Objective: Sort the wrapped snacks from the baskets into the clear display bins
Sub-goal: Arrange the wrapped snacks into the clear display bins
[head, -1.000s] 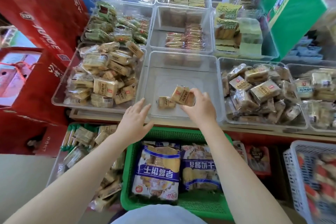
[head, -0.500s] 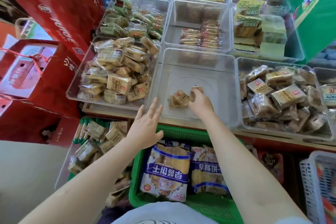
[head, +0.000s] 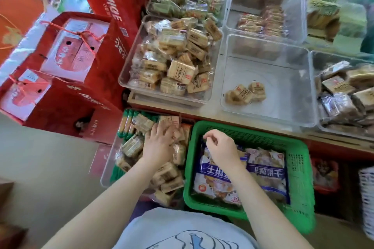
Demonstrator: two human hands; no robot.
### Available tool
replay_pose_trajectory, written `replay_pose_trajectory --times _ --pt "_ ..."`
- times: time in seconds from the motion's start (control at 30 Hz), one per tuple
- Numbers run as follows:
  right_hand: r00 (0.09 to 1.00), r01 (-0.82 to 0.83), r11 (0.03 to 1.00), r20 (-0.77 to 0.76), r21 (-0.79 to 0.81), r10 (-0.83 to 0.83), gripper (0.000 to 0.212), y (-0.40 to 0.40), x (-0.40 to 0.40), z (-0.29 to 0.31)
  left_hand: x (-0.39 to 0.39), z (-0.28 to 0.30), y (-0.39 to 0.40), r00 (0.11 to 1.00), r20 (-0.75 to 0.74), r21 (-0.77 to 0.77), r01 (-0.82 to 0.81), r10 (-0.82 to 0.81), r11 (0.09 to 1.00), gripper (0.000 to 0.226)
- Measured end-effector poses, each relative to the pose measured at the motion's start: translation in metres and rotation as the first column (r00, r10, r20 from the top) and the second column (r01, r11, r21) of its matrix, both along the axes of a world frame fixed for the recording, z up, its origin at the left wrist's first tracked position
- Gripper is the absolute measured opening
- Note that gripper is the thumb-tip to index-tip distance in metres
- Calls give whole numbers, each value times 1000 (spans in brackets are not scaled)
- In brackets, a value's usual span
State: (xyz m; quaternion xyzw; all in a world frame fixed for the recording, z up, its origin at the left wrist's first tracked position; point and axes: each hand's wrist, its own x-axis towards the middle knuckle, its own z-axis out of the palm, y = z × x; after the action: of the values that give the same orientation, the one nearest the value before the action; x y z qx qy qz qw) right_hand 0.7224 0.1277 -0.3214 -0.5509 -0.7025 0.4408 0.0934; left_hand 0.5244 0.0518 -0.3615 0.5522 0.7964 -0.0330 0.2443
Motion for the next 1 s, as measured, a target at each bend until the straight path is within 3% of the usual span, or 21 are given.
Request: replay_pose_trajectory --times 0.23,0.43,0.57,0.67,0.73,0.83,0.93,1.0 --pt "995 32 994 94 -102 -23 21 -17 -7 2 -16 -17 12 996 -23 -18 82 -83 996 61" --pt "998 6 994 69 -105 2 19 -10 -14 11 -20 -13 14 980 168 56 -117 106 992 47" --pt "997 -53 997 50 -54 55 18 -2 -17 18 -21 3 7 941 329 234 -161 78 959 39" --pt "981 -195 980 -11 -42 195 47 4 -21 25 -10 31 9 899 420 435 -76 -127 897 37" --pt "966 -249 969 -76 9 249 50 10 -23 29 2 49 14 861 471 516 -92 -192 852 39" --pt "969 -209 971 -107 117 221 37 26 -17 42 13 69 25 818 563 516 -231 -123 825 55" --pt "998 -6 941 -63 338 29 34 52 -8 54 6 68 32 848 529 377 -261 25 889 68" --pt "988 148 855 -31 497 -152 37 76 -3 56 -3 54 32 892 444 270 -222 83 937 67"
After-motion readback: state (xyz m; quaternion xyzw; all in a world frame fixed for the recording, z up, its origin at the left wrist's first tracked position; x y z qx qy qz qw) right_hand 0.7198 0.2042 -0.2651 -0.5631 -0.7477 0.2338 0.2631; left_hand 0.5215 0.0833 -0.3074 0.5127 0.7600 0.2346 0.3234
